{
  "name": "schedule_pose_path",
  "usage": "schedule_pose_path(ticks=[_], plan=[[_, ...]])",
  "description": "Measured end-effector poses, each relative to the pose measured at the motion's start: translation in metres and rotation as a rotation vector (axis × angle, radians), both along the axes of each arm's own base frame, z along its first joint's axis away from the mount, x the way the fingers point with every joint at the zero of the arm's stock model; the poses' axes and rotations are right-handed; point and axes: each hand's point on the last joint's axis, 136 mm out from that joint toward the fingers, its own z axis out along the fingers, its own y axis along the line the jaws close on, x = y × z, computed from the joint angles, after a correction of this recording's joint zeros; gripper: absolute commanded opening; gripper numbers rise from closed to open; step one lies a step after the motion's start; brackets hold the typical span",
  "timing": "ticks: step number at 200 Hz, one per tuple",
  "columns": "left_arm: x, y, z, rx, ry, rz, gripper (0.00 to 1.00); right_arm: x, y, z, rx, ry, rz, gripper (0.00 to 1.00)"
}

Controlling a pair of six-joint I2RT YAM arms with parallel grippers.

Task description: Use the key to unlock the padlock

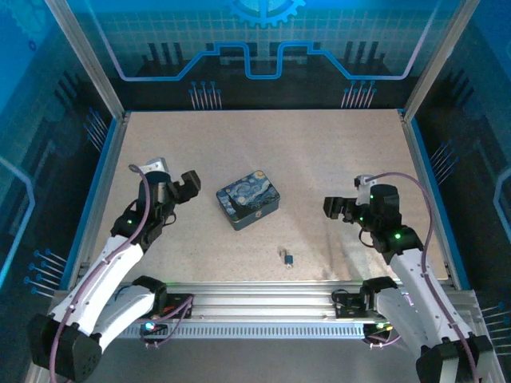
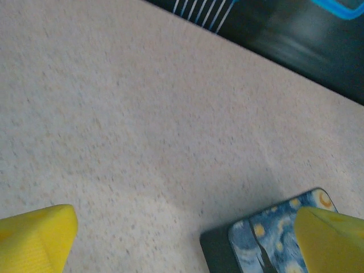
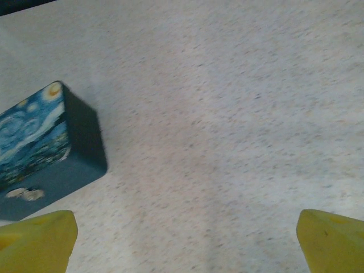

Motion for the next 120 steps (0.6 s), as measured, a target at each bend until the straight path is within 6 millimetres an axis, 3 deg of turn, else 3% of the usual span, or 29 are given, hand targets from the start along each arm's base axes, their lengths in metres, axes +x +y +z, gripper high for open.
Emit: schedule_pose_path(ticks=[60,120], plan=[[0.007,0.015,-0.014,0.15,-0.068,0.023,0.99,0.014,-0.033,-0.02,-0.175,-0.151,-0.1,1.0],[0.012,0.023,-0.066,0.295,-0.041,0.013,0.99,0.036,-0.046,-0.036,-0.236,-0.186,-0.156,1.0]])
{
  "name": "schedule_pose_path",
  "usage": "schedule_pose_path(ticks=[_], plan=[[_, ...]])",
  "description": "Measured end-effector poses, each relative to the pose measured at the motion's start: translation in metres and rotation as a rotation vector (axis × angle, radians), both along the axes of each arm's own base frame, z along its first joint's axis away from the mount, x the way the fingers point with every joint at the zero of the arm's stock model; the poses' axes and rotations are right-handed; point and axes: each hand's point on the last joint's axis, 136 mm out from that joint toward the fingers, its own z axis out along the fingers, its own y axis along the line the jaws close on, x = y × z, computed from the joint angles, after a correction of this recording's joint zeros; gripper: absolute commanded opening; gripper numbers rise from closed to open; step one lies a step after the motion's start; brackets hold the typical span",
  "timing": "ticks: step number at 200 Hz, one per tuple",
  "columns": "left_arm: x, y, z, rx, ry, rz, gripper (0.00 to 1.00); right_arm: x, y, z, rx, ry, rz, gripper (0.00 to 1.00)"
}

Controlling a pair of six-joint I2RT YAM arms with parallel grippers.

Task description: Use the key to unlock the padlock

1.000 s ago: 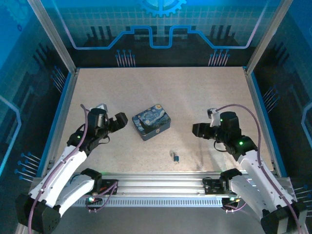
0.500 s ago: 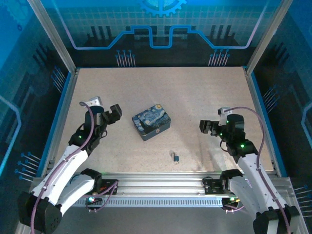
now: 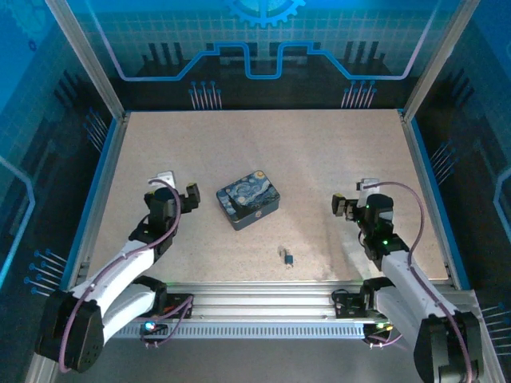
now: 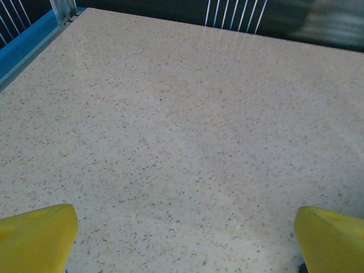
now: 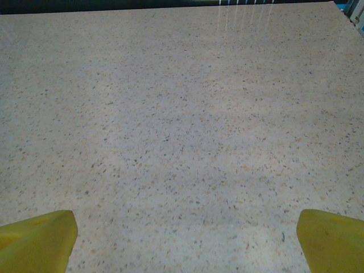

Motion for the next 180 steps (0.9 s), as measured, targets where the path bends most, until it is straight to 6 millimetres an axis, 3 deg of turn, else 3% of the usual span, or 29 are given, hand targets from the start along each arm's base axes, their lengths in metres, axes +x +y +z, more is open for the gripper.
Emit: schedule_pose_path(ticks=[59,119,180], plan=[[0.013,0.005,0.004,0.066,-0.032,0.0,0.99,0.024,-0.002,-0.022,-0.027,0.008,-0.008,1.0],[0.025,0.015,-0.014,0.097,-0.001,0.012,0.99,0.044,0.01,-0.018,-0.056,-0.07,0.072,1.0],[0.031,0.017,-0.036,0.09,0.007,-0.024,0.99,0.059,0.021,-0.034,-0.087,-0.08,0.161,1.0]])
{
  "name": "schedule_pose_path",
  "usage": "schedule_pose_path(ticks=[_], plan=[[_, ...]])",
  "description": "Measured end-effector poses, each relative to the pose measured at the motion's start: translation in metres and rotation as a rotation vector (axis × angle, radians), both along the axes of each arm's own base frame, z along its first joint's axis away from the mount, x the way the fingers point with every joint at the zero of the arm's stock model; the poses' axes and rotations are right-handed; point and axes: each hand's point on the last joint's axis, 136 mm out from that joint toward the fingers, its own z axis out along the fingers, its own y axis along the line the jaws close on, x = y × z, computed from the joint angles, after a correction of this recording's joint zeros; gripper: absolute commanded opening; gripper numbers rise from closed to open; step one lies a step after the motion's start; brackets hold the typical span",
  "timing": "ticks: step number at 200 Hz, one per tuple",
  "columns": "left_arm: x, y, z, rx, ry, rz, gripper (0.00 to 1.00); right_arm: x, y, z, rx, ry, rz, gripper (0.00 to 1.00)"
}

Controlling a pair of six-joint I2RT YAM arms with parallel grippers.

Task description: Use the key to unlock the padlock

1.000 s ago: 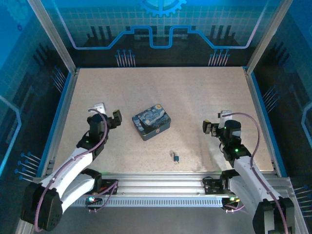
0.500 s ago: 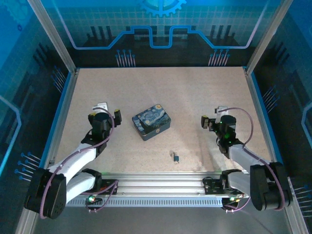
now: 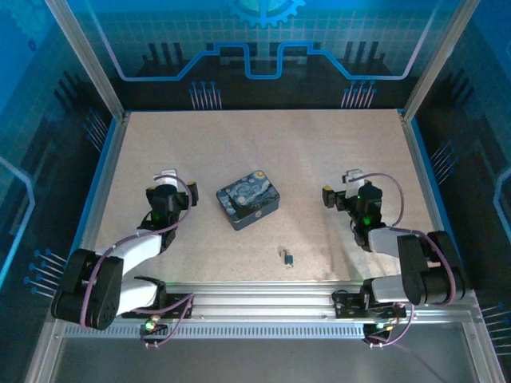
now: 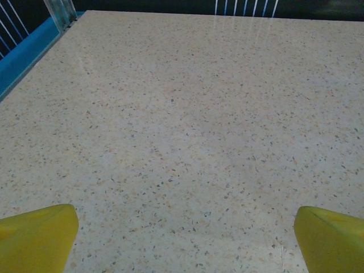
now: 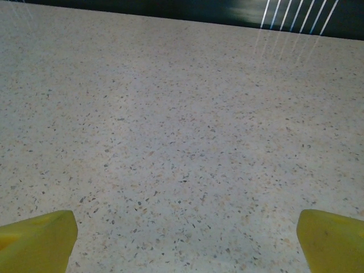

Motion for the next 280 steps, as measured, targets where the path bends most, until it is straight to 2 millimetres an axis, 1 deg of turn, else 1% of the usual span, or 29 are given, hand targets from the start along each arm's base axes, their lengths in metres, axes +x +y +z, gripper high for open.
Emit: schedule_pose_path(ticks=[44,60,76,91,141,165,185,199,208,237,264,280], plan=[[0.006,0.001,0.008,-0.008,-0.043,-0.021,0.99,0.008,0.005,-0.013,-0.002,0.018,0.033,1.0],[0.008,0.001,0.008,-0.011,-0.046,-0.029,0.99,0.015,0.005,-0.008,0.001,0.017,0.037,1.0],[0.009,0.001,0.009,-0.017,-0.051,-0.039,0.99,0.027,0.002,0.003,0.006,-0.002,0.028,1.0],[0.011,0.0,0.007,-0.019,-0.052,-0.052,0.99,0.032,-0.002,0.009,0.008,-0.017,0.018,1.0],[0.019,-0.002,-0.001,-0.013,-0.049,-0.099,0.99,0.029,-0.003,0.003,0.009,0.007,0.017,1.0],[0.027,-0.001,-0.004,-0.02,-0.074,-0.107,0.99,0.029,-0.003,0.003,0.009,0.011,0.017,1.0],[0.032,0.0,-0.016,-0.025,-0.088,-0.114,0.99,0.029,-0.003,0.002,0.009,0.012,0.017,1.0],[0.03,-0.002,-0.03,-0.029,-0.065,-0.124,0.99,0.029,-0.003,0.002,0.009,0.012,0.017,1.0],[0.028,-0.003,-0.033,-0.032,-0.062,-0.129,0.99,0.029,-0.003,0.002,0.009,0.012,0.017,1.0],[0.031,-0.004,-0.028,-0.036,-0.078,-0.138,0.99,0.029,-0.003,0.002,0.009,0.012,0.017,1.0],[0.042,0.001,-0.019,-0.042,-0.09,-0.128,0.99,0.029,-0.003,0.002,0.009,0.012,0.017,1.0],[0.043,0.004,-0.017,-0.042,-0.095,-0.122,0.99,0.029,-0.003,0.002,0.009,0.012,0.017,1.0]])
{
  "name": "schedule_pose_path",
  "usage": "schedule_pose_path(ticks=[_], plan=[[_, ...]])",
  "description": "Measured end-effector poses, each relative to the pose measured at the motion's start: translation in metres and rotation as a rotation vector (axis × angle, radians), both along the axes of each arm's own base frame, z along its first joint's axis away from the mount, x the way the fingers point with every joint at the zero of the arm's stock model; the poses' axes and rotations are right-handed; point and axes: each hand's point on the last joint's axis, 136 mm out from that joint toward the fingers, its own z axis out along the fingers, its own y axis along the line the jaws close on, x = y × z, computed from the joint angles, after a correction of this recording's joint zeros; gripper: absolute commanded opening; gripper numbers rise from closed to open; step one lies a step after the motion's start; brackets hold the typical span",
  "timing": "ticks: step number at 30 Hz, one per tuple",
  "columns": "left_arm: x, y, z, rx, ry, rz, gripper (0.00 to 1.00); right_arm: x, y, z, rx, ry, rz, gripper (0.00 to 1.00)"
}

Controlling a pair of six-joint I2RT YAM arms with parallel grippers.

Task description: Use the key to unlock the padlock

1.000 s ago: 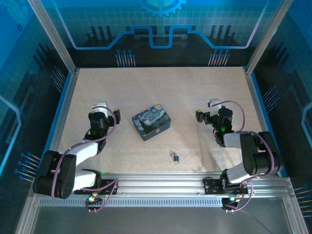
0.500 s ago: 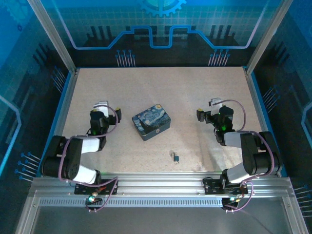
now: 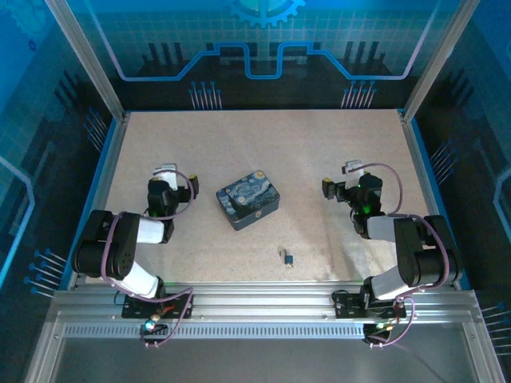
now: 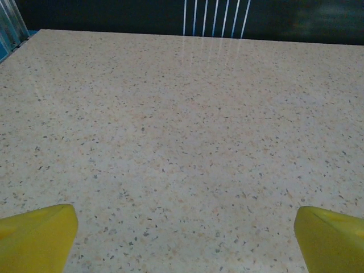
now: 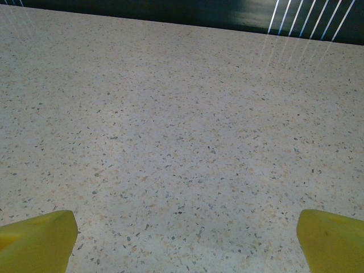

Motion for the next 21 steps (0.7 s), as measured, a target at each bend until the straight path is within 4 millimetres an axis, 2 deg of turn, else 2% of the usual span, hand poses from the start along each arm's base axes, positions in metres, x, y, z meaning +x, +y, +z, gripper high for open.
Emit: schedule_pose_path(ticks=[21], plan=[[-0.0014,-0.0023,-0.0045,-0.004,0.019,-0.013,0.99,0.0,-0.0004,-0.0002,-0.002,0.001,-0.003,1.0]])
